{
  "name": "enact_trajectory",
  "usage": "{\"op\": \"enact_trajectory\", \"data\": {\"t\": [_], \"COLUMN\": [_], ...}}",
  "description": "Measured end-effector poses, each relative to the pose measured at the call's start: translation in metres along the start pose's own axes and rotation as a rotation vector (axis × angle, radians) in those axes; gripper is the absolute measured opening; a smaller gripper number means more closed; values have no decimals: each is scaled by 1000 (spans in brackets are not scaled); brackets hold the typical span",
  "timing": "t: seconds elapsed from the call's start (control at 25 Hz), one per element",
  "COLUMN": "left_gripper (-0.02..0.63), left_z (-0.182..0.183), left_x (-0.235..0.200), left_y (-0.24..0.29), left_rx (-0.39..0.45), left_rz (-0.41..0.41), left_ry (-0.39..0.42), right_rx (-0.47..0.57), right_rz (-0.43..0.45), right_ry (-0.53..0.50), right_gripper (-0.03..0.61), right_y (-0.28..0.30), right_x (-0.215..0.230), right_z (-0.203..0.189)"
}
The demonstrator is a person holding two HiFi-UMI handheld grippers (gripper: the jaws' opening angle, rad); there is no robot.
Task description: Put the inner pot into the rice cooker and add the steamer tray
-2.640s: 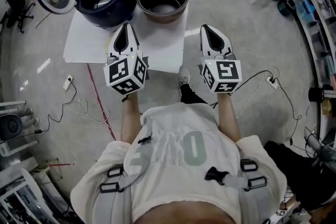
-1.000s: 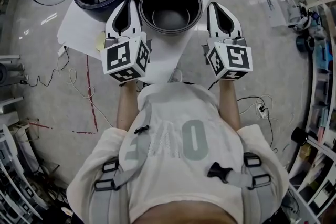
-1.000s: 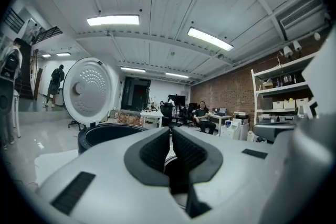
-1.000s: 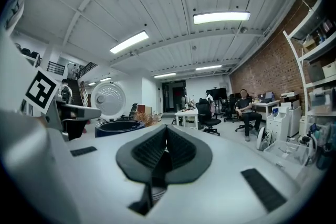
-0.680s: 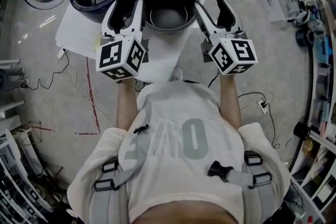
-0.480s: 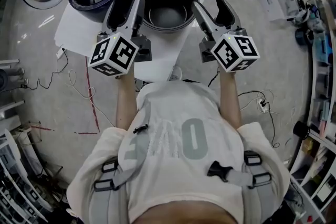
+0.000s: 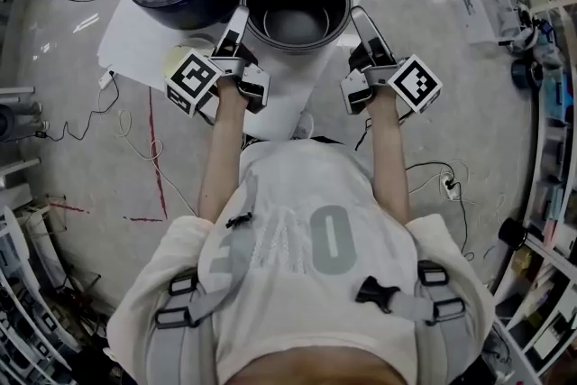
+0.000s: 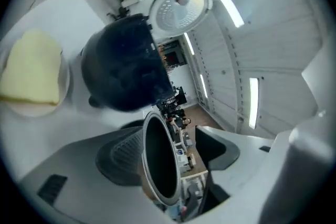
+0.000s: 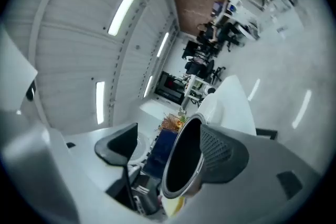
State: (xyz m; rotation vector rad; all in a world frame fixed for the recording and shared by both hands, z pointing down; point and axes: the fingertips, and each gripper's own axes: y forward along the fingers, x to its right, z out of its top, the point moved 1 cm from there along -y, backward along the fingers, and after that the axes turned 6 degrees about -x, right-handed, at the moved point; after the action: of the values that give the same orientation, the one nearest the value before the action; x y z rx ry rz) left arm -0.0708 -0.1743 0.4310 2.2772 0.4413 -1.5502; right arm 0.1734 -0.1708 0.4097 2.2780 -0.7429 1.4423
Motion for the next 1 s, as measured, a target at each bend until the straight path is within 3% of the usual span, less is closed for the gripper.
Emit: {"op": "enact_trajectory", "data": {"t": [0.08,0.16,0.36,0.72,1.0], "left_gripper": [301,301,299,271,137], "left_z": [-4,-8,-16,-21,-22], "left_x": [-13,-22,-29,-48,-48], "left_y": [2,4,8,7,8], "left_rx": [-11,-17,-25,-21,-31], "left_rz": [-21,-33,-78,-48,-51], "left_ry": [-114,-178,-320,-387,-380], "right_rx": [12,22,25,-3,-22], "right_rz": [32,65,87,106,79], "right_ry": [161,295,454,547,540], "right_gripper": [364,364,351,293,234], "right_y": [-1,-2,-1,8,11], "right_x": [16,29,51,55,56], "right_z": [-4,-7,-17,-30,-38]}}
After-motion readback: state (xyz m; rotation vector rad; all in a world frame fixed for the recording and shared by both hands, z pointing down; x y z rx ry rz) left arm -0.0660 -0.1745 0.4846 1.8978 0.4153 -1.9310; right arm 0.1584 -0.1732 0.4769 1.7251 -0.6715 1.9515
